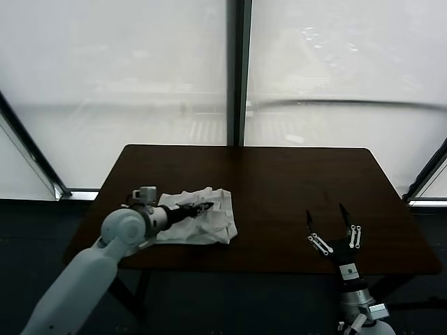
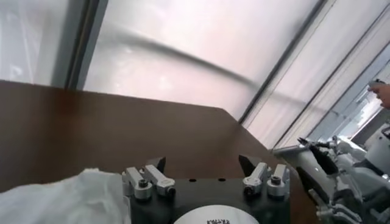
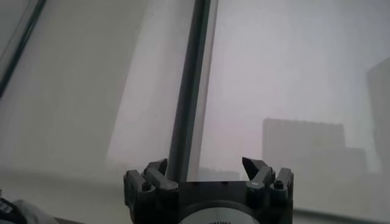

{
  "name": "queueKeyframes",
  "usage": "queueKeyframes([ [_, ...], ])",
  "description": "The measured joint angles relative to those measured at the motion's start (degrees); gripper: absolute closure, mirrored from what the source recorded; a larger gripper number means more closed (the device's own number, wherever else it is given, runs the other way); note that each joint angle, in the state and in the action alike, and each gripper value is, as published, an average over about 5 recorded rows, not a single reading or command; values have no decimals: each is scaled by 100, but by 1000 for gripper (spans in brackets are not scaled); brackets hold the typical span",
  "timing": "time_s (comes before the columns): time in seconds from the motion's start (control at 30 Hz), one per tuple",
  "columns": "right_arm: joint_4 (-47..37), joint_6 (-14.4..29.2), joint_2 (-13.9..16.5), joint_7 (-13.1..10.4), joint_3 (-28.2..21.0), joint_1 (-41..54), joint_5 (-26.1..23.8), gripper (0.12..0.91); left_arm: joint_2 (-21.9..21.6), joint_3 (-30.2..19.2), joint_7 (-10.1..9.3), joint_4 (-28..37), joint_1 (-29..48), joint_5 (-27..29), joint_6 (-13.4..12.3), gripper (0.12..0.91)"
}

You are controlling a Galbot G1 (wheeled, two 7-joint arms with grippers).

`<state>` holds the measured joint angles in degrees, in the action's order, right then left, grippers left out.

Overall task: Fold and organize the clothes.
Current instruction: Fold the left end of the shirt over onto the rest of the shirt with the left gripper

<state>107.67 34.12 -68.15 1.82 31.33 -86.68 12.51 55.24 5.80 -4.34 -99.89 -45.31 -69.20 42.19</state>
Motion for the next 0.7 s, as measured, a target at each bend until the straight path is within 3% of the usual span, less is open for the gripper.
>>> queueKeyframes([
  [0.07, -51, -2, 40, 16, -36, 77, -5, 118, 59, 4, 2, 12, -24, 4, 0, 751],
  [0.3, -198, 26, 169, 48, -98, 290, 8, 118, 307, -2, -81, -128, -136, 45, 0, 334],
  [0.4, -240, 48, 174, 68, -109, 323, 8, 118, 441, -35, -118, -199, -179, 106, 0, 209],
  [0.5, -250, 54, 162, 89, -131, 329, 3, 118, 569, -65, -129, -227, -189, 179, 0, 130],
  [0.7, -332, 68, 148, 143, -177, 414, -27, 118, 844, -79, -122, -150, -186, 430, 0, 123],
])
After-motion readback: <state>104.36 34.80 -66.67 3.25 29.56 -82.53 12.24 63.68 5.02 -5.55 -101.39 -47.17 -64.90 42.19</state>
